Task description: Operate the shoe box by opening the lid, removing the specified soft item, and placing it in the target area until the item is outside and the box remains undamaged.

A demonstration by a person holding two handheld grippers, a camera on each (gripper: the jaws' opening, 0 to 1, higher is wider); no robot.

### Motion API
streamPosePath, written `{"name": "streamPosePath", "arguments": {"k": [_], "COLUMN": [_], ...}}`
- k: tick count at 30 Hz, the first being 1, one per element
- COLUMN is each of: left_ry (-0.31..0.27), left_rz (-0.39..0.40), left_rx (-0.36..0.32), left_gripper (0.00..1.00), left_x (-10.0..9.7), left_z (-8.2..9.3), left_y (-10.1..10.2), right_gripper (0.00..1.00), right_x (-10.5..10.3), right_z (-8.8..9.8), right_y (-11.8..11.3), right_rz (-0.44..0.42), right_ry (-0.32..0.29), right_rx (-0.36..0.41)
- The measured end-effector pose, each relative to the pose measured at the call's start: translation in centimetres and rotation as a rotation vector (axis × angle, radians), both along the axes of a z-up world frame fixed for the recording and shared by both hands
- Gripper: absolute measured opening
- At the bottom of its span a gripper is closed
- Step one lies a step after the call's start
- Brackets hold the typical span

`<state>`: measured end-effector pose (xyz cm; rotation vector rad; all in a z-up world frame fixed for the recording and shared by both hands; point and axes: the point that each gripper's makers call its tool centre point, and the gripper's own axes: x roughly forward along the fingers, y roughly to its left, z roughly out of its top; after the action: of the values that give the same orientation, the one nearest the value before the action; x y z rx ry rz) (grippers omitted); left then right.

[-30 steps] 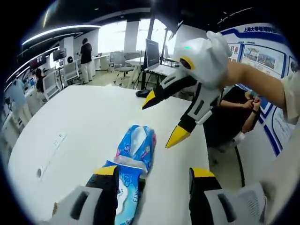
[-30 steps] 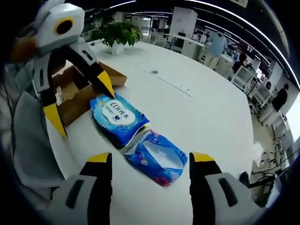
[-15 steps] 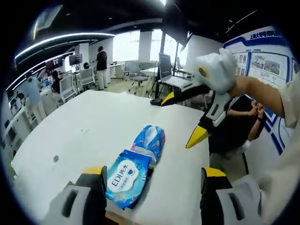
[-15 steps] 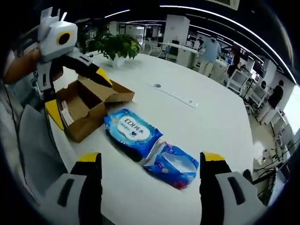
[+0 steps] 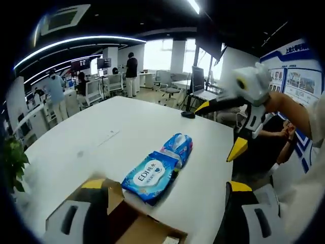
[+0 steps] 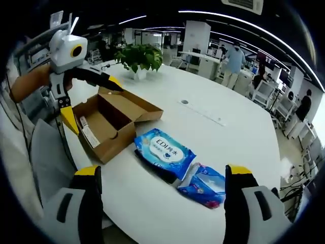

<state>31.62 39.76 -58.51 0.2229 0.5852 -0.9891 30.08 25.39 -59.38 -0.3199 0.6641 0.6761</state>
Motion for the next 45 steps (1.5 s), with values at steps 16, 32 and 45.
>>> {"name": "streamPosePath", "arguments": {"k": [16,32,45], "left_ry": [-0.005,-0.041,-0.061], "left_rz": [0.176,0.276,0.332], "left_rx": [0.017,-0.012,-0.01], "left_gripper": [1.0,1.0,1.0], "left_x": [-1.0,-2.6,-3.6], "left_z": [-0.5,-0.7,-1.2], "left_y": [7.5,14.0,18.5], "right_gripper": [0.96,0.94,0.88], "right_x": [-0.8,-1.7,-1.7], "right_z": [0.3,-0.4,-1.2], "right_y": [5.8,10.5,13.8], "right_rz": [0.139,0.285,0.43], "right_ry": [0.005,0.017,0.045], "right_rx": [-0.002,-0.015,-0.06]}}
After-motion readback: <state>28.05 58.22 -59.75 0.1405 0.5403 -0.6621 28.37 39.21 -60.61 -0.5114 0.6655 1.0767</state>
